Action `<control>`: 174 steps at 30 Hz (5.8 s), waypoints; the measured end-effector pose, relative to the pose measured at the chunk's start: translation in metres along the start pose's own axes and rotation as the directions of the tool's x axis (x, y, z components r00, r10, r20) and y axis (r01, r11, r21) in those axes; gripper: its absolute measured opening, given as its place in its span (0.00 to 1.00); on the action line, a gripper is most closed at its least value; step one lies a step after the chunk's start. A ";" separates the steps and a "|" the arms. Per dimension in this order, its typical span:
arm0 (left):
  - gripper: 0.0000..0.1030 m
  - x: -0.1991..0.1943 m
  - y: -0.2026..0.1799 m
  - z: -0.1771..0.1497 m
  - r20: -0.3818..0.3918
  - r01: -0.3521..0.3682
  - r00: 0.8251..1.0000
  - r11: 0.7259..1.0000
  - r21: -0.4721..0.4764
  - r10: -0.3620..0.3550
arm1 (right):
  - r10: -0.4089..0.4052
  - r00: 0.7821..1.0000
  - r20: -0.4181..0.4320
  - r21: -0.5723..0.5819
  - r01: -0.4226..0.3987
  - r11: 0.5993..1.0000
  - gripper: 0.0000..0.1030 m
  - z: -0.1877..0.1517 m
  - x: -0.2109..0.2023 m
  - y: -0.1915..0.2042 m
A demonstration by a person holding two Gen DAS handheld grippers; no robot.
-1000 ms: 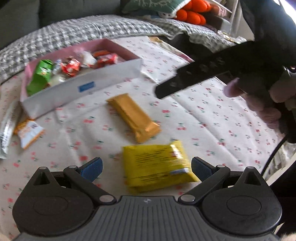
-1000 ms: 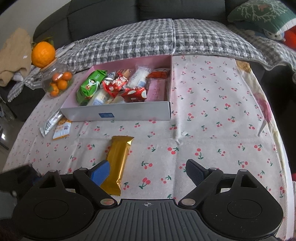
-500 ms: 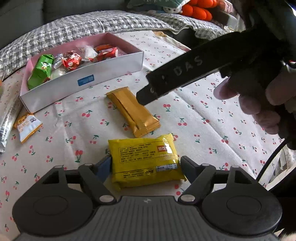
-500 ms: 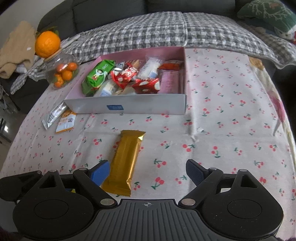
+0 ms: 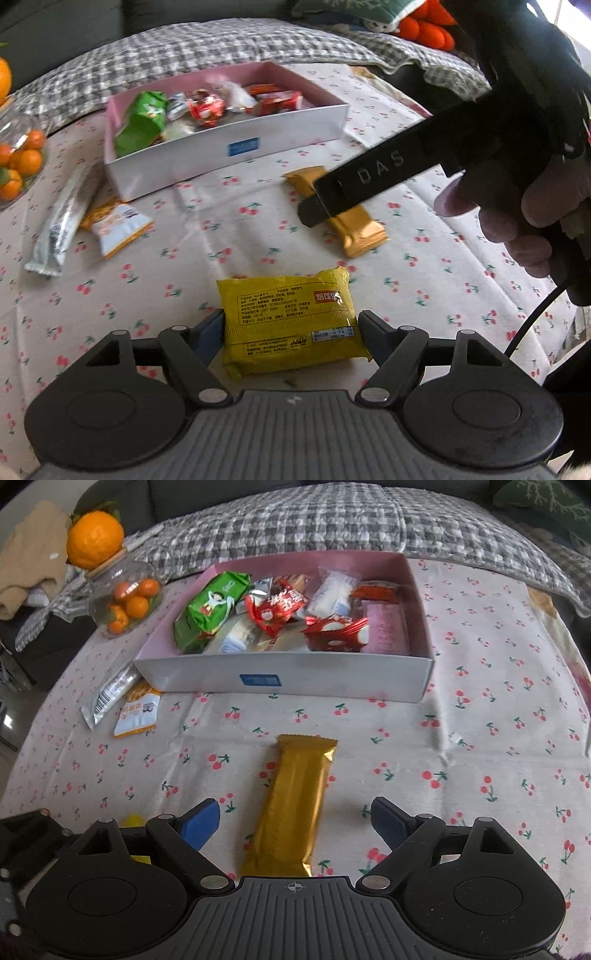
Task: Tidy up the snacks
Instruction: 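Grasp the yellow packet with the left tool while the right grasps the gold bar, then carry the yellow packet and gold bar over the pink box, then open both tools to release the snacks into the box, then withdraw both tools toward the last snacks on the cloth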
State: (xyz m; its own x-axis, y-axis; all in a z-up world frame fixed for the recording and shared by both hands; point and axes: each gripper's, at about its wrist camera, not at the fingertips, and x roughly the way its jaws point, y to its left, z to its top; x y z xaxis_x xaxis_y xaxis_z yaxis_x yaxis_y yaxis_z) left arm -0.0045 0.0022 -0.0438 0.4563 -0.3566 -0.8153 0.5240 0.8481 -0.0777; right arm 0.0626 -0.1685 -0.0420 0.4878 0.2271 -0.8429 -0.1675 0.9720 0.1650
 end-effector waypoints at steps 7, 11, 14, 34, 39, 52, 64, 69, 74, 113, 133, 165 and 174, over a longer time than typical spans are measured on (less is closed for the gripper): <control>0.72 -0.004 0.018 -0.003 -0.008 -0.030 1.000 0.999 -0.038 0.030 | -0.057 0.998 -0.015 -0.034 0.057 0.998 0.82 -0.001 0.009 0.013; 0.72 -0.005 0.026 -0.002 -0.012 -0.044 0.999 0.997 -0.062 0.043 | -0.095 0.995 -0.017 -0.053 0.094 0.994 0.74 -0.001 0.010 0.015; 0.72 -0.004 0.030 0.000 -0.013 -0.050 0.999 0.996 -0.080 0.049 | -0.112 0.994 -0.013 -0.072 0.110 0.991 0.69 -0.002 0.009 0.018; 0.71 -0.003 0.046 0.016 0.002 -0.085 0.996 0.980 -0.179 0.086 | -0.070 0.997 -0.031 0.036 0.072 0.997 0.29 0.006 -0.005 -0.003; 0.71 -0.008 0.051 0.026 0.027 -0.082 0.996 0.975 -0.207 0.089 | -0.046 0.999 -0.007 0.075 0.047 0.996 0.29 0.013 -0.014 -0.008; 0.71 -0.020 0.066 0.059 0.122 -0.097 0.983 0.956 -0.277 0.135 | 0.000 0.997 0.072 0.181 -0.013 0.983 0.29 0.039 -0.033 -0.022; 0.71 -0.014 0.086 0.095 0.147 -0.110 0.973 0.920 -0.376 0.177 | 0.062 0.984 0.165 0.328 -0.114 0.938 0.29 0.073 -0.043 -0.047; 0.71 -0.007 0.088 0.119 0.164 -0.112 0.969 0.921 -0.372 0.184 | 0.086 0.973 0.214 0.381 -0.165 0.910 0.29 0.089 -0.038 -0.064; 0.71 0.013 0.084 0.145 0.182 -0.114 0.967 0.942 -0.316 0.178 | 0.099 0.964 0.245 0.432 -0.200 0.880 0.29 0.103 -0.024 -0.076; 0.89 0.074 0.084 0.190 0.172 -0.229 0.947 0.945 -0.235 0.272 | 0.081 0.954 0.289 0.507 -0.224 0.832 0.54 0.119 0.007 -0.102; 0.99 0.021 0.080 0.156 0.162 -0.198 0.955 0.939 -0.280 0.250 | -0.008 0.971 0.238 0.462 -0.105 0.881 0.78 0.101 -0.029 -0.087; 0.99 -0.025 0.087 0.058 0.125 -0.193 0.963 0.936 -0.293 0.238 | -0.068 0.986 0.154 0.208 0.035 0.978 0.86 0.045 -0.055 -0.036; 0.99 -0.034 0.104 0.035 0.134 -0.224 0.953 0.929 -0.295 0.273 | -0.037 0.982 0.186 0.082 0.022 0.996 0.86 0.030 -0.043 0.000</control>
State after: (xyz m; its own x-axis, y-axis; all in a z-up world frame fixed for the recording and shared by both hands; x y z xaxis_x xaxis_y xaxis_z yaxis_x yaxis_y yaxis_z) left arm 0.0597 0.0892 -0.0047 0.6738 -0.1610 -0.7212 0.1726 0.9833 -0.0583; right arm 0.0673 -0.1766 0.0092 0.6444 0.1980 -0.7387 -0.0856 0.9785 0.1876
